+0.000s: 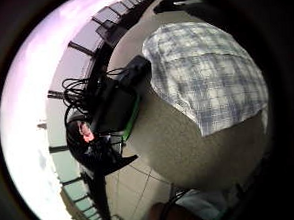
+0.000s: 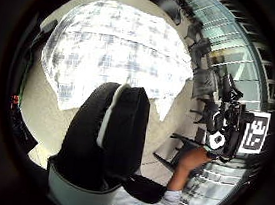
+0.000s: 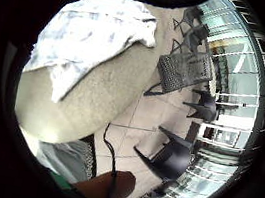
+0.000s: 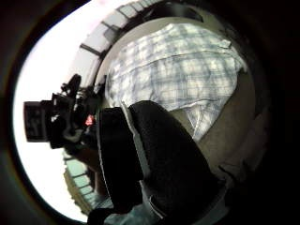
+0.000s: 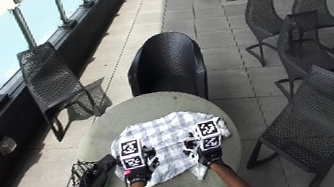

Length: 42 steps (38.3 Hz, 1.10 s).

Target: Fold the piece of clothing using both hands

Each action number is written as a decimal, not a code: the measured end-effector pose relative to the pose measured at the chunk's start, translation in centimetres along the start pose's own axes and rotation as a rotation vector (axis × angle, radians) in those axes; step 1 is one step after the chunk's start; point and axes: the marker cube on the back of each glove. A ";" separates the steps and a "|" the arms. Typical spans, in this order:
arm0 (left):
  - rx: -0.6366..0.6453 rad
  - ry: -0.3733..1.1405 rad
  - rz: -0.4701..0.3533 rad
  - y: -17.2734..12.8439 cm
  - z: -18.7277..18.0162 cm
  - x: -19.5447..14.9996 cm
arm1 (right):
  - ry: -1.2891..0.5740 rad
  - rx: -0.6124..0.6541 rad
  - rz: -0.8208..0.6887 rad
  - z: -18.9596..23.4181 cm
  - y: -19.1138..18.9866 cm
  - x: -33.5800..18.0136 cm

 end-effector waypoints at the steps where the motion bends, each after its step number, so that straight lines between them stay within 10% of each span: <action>1: 0.002 -0.002 0.002 0.0 0.0 0.0 | -0.002 0.000 0.002 0.1 -0.1 0.1; 24: -0.182 -0.058 0.029 0.0 9.6 1.2 | 0.082 -0.168 0.002 4.2 1.5 2.5; 42: -0.174 -0.200 0.112 4.0 7.4 2.7 | 0.035 -0.256 -0.076 8.4 1.6 2.5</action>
